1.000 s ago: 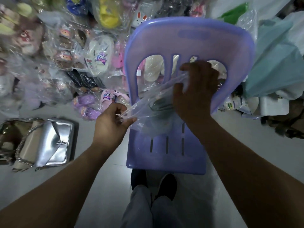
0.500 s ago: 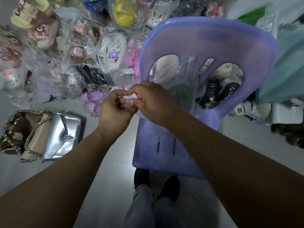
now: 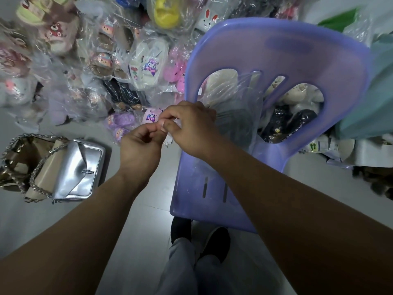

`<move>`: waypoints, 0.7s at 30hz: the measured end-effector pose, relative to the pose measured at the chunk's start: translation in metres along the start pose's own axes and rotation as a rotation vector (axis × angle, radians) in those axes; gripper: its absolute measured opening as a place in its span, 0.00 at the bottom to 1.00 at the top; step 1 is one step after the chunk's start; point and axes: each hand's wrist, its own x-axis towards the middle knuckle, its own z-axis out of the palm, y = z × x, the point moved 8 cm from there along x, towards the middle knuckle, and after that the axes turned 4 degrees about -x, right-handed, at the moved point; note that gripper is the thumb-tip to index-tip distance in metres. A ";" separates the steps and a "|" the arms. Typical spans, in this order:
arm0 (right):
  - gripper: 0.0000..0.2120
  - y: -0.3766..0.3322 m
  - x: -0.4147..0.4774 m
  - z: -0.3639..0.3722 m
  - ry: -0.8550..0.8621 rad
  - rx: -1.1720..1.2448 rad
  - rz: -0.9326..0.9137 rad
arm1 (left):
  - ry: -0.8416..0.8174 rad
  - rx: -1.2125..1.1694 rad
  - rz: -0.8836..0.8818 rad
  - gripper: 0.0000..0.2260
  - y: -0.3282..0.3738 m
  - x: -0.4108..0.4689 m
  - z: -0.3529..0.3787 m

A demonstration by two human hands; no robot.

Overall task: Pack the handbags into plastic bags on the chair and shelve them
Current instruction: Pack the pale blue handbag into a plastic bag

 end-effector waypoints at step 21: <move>0.06 -0.011 0.013 0.012 -0.022 -0.057 -0.183 | 0.133 -0.126 -0.007 0.09 -0.008 0.004 0.006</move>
